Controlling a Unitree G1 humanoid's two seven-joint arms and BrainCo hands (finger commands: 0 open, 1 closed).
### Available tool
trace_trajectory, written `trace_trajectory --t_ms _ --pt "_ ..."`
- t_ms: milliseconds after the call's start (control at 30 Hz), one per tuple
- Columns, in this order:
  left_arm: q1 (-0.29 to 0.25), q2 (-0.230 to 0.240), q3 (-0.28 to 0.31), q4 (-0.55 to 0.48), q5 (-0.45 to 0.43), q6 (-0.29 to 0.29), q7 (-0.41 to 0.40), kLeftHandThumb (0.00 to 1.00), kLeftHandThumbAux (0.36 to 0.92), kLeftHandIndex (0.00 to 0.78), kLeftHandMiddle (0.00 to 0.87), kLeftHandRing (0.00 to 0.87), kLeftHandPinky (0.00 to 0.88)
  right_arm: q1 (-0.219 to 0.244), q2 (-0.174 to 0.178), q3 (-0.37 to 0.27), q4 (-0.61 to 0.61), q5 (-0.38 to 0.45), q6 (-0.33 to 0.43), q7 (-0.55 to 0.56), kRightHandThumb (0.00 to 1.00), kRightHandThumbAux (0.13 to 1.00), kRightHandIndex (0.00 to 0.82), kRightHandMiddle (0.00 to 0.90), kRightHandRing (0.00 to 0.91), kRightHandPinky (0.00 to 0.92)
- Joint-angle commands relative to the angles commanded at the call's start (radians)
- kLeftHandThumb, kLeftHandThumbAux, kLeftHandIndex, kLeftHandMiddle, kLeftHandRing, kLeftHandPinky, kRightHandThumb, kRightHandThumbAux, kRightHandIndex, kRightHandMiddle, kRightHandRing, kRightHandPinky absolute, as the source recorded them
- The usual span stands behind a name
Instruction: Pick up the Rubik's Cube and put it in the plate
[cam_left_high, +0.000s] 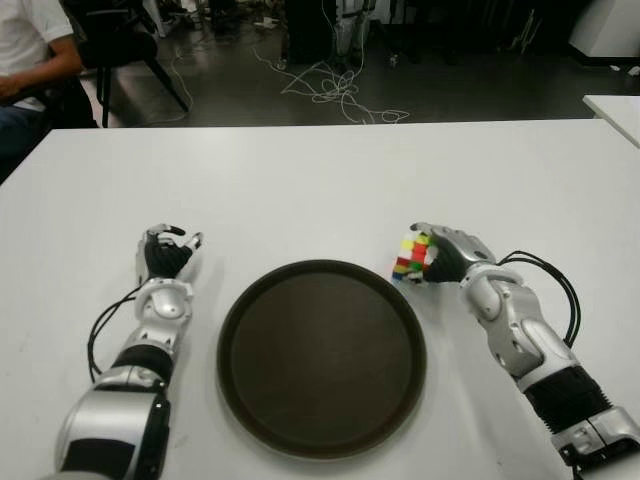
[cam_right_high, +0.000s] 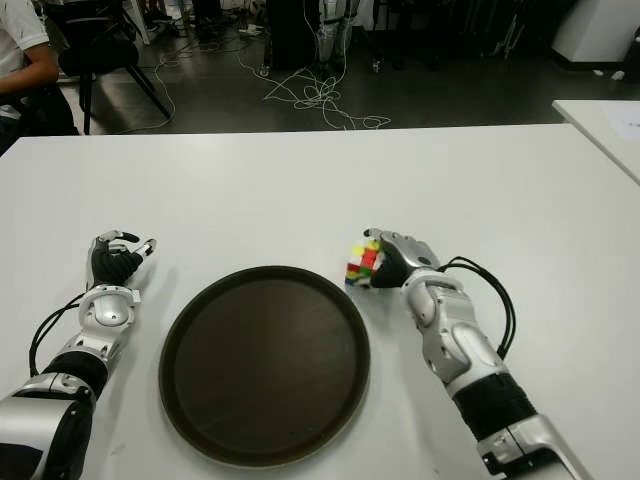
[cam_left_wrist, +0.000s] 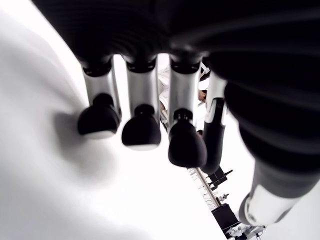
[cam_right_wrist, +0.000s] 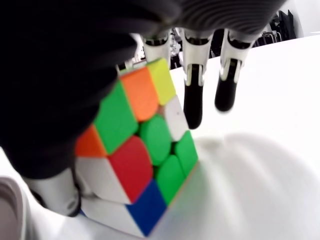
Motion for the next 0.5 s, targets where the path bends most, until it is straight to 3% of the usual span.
trace_trajectory --t_ms 67,500 --pt "0.0 0.001 0.0 0.001 -0.001 -0.002 -0.002 0.708 0.707 0.442 0.836 0.835 0.823 0.002 0.003 -0.003 0.0 0.003 -0.004 -0.015 0.211 0.729 0.338 0.423 0.465 0.492" --pt "0.001 0.003 -0.005 0.002 0.003 -0.003 -0.007 0.707 0.707 0.442 0.837 0.837 0.825 0.013 0.028 -0.013 -0.02 -0.007 0.014 -0.095 0.284 0.751 0.502 0.599 0.621 0.62"
